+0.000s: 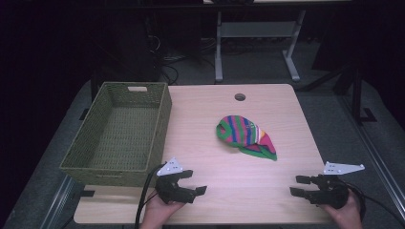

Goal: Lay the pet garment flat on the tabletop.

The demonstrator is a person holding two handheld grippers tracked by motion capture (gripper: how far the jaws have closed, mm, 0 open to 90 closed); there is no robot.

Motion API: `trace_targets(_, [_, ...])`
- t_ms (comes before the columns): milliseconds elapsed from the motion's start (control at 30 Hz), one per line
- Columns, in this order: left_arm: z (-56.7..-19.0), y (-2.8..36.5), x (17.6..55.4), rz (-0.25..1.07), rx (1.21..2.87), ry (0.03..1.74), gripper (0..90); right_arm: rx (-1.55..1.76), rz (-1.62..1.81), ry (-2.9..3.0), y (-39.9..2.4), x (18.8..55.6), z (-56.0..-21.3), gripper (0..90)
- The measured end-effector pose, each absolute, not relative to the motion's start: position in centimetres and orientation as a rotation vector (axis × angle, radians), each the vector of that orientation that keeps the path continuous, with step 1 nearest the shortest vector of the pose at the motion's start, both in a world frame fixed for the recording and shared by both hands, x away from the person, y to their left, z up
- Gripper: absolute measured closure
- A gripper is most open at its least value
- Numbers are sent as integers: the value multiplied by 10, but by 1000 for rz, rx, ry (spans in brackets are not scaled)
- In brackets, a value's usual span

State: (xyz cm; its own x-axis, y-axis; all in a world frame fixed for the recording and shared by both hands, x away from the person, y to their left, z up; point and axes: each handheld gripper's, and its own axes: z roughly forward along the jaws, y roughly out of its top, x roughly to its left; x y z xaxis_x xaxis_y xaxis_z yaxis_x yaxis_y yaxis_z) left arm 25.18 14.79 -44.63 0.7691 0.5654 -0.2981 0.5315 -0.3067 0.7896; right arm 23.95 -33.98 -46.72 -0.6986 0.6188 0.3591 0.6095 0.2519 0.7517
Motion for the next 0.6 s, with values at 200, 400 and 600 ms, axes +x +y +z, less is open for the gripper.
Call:
trace_targets(200, [-448,147,254,33,1978,825,175,1218,1484,2483,-342,241,-469,328])
trace_targets(400, [-449,146,253,16,1976,825,175,1192,1496,2469,-338,245,-463,331])
trace_targets(600, [-448,146,251,26,1974,816,175,1156,1519,2484,-330,254,-456,320])
